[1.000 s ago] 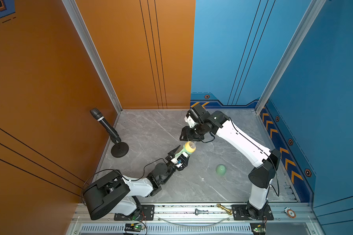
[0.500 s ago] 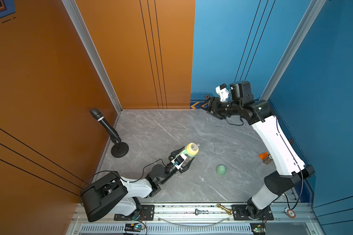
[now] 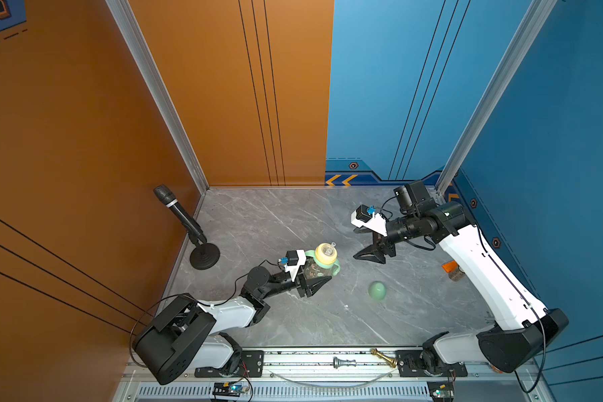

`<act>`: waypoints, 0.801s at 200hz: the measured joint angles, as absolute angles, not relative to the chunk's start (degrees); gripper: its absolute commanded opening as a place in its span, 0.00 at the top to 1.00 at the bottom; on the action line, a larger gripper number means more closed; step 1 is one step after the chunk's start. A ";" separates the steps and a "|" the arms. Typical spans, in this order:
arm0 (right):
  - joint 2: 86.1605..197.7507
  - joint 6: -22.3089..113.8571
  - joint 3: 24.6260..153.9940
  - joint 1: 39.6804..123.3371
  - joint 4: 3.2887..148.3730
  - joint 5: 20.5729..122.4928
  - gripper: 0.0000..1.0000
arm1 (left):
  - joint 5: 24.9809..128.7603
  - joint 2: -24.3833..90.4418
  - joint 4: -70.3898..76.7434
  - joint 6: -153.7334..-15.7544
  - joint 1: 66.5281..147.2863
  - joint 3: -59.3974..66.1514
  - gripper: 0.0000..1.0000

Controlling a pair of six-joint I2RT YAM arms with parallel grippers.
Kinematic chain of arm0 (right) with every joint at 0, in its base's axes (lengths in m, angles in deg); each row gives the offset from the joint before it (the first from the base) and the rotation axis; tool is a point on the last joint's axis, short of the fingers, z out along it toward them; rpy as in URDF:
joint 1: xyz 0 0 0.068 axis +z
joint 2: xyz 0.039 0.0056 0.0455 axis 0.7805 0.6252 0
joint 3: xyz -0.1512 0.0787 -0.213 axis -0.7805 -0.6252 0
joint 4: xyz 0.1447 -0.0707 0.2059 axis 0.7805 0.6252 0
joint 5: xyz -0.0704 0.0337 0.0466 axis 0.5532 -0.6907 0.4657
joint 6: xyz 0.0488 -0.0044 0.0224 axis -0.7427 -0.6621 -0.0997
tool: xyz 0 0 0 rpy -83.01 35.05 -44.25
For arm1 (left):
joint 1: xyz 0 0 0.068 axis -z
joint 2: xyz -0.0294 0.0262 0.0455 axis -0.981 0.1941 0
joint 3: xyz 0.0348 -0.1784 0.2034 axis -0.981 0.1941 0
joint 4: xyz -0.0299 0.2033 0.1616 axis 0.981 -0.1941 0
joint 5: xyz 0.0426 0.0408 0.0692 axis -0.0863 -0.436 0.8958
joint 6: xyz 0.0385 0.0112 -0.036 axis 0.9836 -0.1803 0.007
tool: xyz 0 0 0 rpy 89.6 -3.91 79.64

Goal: Assemble the baby bottles
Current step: Screw the nipple onto the baby bottle.

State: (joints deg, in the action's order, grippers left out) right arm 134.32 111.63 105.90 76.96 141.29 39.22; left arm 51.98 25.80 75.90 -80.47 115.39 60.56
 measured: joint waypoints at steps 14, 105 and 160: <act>134.91 115.67 108.43 80.15 142.89 39.70 0.13 | 50.21 25.72 73.54 -80.39 115.39 60.27 0.95; 144.25 121.88 114.07 89.50 148.16 44.86 0.15 | 47.60 19.77 59.27 -74.31 116.48 58.72 0.96; 145.82 121.88 116.93 92.69 149.97 46.32 0.19 | 47.47 18.11 54.79 -71.97 116.83 58.72 0.96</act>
